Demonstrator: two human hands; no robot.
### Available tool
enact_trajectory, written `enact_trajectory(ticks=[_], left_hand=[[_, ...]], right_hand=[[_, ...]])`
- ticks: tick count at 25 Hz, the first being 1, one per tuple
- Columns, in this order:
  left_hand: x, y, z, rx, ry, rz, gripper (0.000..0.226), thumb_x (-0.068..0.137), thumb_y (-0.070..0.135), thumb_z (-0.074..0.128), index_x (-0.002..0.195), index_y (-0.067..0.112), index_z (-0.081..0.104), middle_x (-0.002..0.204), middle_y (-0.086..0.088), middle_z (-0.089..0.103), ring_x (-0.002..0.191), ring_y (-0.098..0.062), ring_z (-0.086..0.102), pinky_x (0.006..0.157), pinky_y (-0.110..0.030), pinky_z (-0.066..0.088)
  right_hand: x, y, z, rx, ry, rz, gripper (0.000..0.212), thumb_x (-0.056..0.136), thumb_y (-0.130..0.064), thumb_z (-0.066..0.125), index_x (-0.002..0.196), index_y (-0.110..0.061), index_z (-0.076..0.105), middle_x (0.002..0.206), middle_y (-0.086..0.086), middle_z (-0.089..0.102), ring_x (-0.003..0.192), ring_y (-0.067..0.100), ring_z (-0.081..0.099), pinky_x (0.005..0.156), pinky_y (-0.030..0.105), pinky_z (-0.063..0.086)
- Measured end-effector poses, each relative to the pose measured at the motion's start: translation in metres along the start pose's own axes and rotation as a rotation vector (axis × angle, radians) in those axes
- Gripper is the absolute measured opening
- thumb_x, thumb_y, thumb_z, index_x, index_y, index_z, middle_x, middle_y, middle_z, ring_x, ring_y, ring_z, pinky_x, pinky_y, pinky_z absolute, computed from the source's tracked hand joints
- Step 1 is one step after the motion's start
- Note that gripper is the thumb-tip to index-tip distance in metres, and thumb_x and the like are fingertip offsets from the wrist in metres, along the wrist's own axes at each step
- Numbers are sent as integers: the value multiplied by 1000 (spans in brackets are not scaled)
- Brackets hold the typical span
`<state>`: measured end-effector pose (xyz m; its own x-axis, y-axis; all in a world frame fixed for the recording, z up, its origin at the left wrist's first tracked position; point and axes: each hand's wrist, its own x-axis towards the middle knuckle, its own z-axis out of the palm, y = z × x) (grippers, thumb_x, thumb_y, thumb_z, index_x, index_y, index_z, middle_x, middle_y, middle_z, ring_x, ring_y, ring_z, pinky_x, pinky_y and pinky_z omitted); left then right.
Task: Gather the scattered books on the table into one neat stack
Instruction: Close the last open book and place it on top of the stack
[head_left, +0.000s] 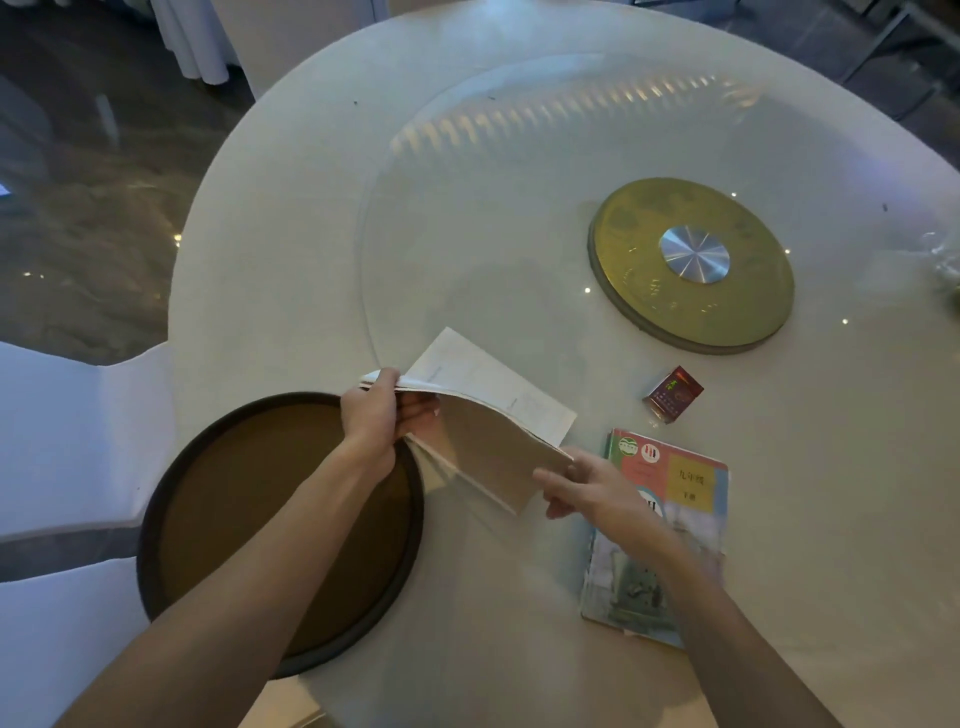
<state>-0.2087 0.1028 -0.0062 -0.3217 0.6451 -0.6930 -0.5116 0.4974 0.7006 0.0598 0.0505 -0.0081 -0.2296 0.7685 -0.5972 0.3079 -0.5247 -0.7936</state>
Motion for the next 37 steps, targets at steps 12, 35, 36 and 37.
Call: enact_trajectory(ticks=[12, 35, 36, 37], left_hand=[[11, -85, -25, 468, 155, -86, 39, 81, 27, 74, 109, 6, 59, 107, -10, 70, 87, -21, 65, 72, -33, 53], [18, -87, -8, 595, -75, 89, 38, 98, 16, 59, 135, 21, 48, 122, -6, 63, 98, -23, 68, 72, -33, 58], [17, -86, -6, 604, -84, 74, 38, 101, 18, 53, 138, 21, 45, 121, -6, 62, 96, -21, 66, 72, -33, 57], [16, -84, -4, 603, -96, 57, 37, 103, 20, 49, 140, 21, 43, 118, -5, 61, 93, -20, 65, 69, -32, 56]], right_hand=[[54, 42, 10, -225, 380, 225, 22, 96, -19, 62, 88, 1, 69, 77, 19, 72, 58, 23, 65, 70, 47, 61], [51, 65, 22, -701, 254, 252, 24, 94, -27, 59, 91, -10, 76, 94, 9, 77, 90, 25, 70, 77, 34, 54], [48, 67, 20, -686, 240, 248, 25, 94, -28, 59, 89, -10, 76, 92, 9, 77, 88, 25, 71, 78, 35, 57], [46, 69, 19, -652, 241, 249, 26, 94, -30, 60, 90, -10, 76, 91, 8, 77, 87, 24, 71, 79, 37, 59]])
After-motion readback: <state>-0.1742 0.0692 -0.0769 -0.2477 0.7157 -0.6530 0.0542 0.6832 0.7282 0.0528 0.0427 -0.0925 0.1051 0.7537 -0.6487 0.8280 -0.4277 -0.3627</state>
